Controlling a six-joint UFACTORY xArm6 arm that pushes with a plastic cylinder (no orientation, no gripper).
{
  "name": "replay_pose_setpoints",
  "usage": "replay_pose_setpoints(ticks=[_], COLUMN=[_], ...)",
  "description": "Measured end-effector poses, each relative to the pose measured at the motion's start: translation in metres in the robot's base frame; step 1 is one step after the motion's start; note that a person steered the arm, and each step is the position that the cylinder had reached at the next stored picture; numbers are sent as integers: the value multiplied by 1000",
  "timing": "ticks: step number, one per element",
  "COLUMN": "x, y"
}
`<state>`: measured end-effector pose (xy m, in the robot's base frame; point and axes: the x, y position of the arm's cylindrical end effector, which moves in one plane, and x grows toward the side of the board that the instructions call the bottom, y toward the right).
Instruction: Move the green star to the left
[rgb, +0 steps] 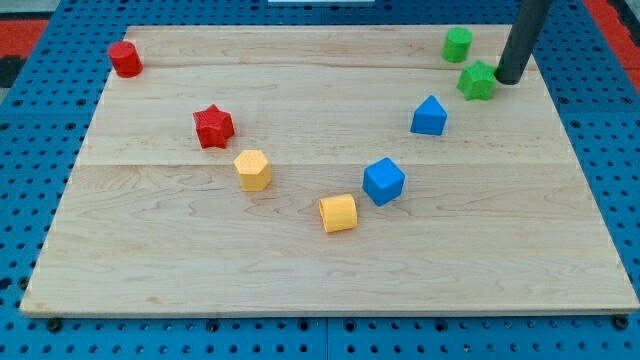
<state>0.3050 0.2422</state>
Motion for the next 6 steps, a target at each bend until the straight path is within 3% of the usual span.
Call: replay_pose_setpoints(ticks=[5, 6], x=[0, 24], y=[-16, -14])
